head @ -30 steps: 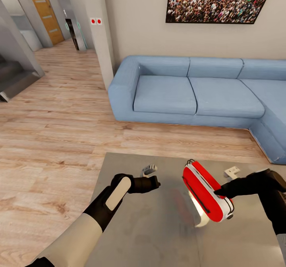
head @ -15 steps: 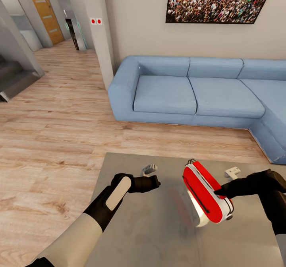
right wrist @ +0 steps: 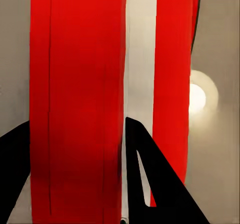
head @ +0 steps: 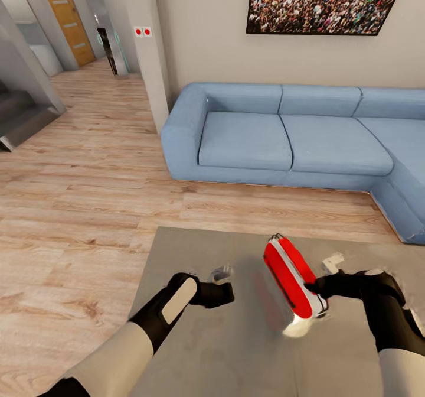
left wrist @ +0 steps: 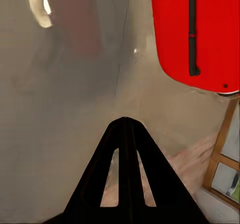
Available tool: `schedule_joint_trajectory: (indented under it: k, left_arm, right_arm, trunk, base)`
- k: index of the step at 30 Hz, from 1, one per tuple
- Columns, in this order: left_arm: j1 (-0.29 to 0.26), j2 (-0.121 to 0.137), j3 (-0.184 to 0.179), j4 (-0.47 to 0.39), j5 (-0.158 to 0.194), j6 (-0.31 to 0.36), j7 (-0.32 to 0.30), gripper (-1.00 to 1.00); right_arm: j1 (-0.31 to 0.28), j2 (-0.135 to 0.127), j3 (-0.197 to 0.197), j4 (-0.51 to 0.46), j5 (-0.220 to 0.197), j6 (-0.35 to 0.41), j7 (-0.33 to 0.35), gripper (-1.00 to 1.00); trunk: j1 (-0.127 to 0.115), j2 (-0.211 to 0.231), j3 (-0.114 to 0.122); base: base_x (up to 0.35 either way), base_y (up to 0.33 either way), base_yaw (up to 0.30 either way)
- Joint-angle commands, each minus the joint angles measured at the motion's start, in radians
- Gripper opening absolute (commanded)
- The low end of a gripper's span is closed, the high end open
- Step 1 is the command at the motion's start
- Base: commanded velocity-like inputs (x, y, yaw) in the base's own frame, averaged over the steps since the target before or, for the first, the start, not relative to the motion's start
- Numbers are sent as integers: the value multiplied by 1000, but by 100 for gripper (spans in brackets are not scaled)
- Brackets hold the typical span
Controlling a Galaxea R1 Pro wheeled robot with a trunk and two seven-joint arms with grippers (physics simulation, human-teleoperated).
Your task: Turn on the radio receiver that's on the table in the living room.
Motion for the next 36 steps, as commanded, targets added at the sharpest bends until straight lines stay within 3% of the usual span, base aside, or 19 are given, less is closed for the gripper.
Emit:
schedule_joint_trajectory:
  k: [1, 8, 15, 36]
  left_arm:
    - [0, 0, -9, 7, 1, -6, 0, -100]
    - [0, 0, -23, 17, 2, -30, -10, -100]
    - [0, 0, -24, 17, 2, -32, -22, -100]
    - [0, 0, -23, 17, 2, -32, -23, -100]
  right_arm:
    - [0, 1, 0, -16, -18, -3, -4, -100]
    - [0, 4, -5, -10, -41, -26, -63, -100]
    - [0, 24, -34, 50, -44, -125, -127, -100]
    - [-1, 20, -57, 236, -44, -224, -257, -100]
  trunk:
    - [0, 0, 0]
    - [0, 0, 0]
    - [0, 0, 0]
    - [0, 0, 0]
  base:
    - [0, 0, 0]
    - [0, 0, 0]
    - [0, 0, 0]
    - [0, 0, 0]
